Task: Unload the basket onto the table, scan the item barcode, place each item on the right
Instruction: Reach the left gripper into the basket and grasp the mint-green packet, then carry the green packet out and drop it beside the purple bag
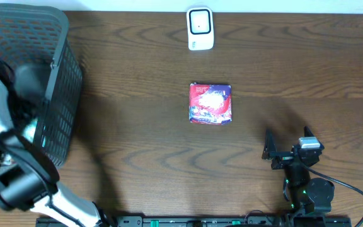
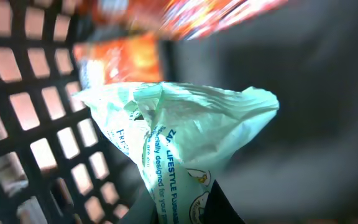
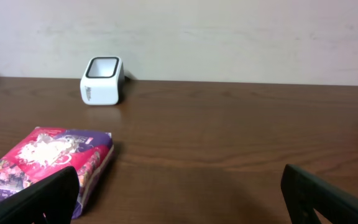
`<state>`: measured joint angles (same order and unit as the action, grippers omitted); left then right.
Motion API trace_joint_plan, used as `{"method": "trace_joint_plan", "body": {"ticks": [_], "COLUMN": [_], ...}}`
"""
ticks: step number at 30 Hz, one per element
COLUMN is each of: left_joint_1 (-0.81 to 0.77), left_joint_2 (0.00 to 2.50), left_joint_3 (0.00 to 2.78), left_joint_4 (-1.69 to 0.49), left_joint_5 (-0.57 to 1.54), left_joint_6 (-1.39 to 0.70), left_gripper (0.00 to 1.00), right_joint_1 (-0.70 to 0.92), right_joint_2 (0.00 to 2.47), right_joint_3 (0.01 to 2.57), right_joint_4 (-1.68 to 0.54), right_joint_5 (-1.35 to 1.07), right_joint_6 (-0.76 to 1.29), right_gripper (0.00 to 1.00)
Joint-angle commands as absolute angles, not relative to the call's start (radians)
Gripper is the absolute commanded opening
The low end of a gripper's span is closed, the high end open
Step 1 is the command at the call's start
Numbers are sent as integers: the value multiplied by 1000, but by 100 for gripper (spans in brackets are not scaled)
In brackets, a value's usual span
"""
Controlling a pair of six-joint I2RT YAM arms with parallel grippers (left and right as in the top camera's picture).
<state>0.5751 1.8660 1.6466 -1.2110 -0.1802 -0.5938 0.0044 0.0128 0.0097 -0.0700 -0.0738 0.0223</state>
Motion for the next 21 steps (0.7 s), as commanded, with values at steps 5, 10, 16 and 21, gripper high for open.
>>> {"method": "trace_joint_plan", "body": {"ticks": [5, 10, 16, 21], "left_joint_1": [577, 543, 395, 150], "left_joint_2": [1543, 1357, 1250, 1271], "left_joint_3": [1784, 1784, 1784, 1777], "left_joint_4": [-1023, -893, -857, -897], "left_joint_5": [78, 217, 426, 505], "left_joint_6": [-581, -576, -478, -111], "left_gripper": [7, 7, 7, 8], "right_joint_1": [13, 13, 13, 13], "right_joint_2": [13, 13, 13, 13], "right_joint_3": [6, 6, 6, 6], "right_joint_4": [-71, -71, -71, -71], "right_joint_5": [-70, -70, -70, -70], "right_joint_6": [36, 36, 37, 37], "right_gripper": [99, 99, 99, 99]}}
